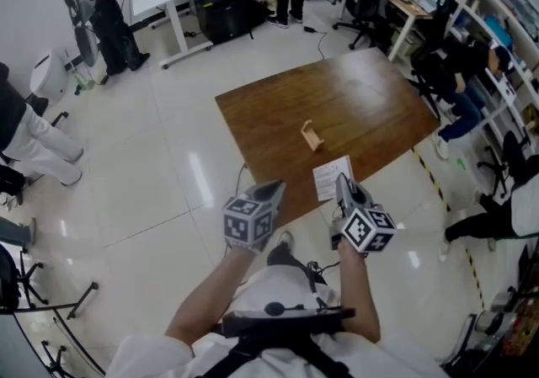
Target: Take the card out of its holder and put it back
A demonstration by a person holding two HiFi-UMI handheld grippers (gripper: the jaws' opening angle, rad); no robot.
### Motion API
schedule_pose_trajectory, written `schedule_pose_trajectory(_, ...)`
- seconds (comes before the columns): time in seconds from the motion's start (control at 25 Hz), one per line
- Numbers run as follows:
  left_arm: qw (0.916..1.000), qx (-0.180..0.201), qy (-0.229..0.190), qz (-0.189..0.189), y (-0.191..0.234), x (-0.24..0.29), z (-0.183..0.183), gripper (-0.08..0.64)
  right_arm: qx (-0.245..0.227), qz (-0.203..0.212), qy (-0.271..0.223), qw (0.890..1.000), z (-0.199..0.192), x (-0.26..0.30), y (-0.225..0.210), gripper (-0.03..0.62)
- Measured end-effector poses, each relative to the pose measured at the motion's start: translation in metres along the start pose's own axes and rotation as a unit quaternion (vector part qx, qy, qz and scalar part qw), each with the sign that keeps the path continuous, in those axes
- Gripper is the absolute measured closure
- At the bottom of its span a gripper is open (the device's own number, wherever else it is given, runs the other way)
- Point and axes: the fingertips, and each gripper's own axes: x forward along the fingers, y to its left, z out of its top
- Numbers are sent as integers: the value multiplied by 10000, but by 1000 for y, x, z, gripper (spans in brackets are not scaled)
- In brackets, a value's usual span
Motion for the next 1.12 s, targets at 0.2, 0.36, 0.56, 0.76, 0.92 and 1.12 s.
schedule_pose_trajectory(0.2,9998,214,8,-53,-4,7,5,569,1,17,-48,10000,6,5,-5,571)
schedule_pose_trajectory(0.36,9999,116,47,-107,-3,19,6,569,-80,31,-92,9999,16,19,-14,571)
schedule_pose_trajectory(0.56,9998,115,105,-85,0,38,11,569,-259,85,-85,9996,34,45,-29,571)
schedule_pose_trajectory(0.76,9998,96,141,-49,2,59,26,569,-386,179,-14,9991,54,77,-48,571)
schedule_pose_trajectory(0.92,9999,59,137,25,12,77,33,569,-508,273,96,9983,59,105,-62,571)
schedule_pose_trajectory(1.12,9995,30,169,262,25,99,40,569,-582,430,240,9971,61,136,-78,571)
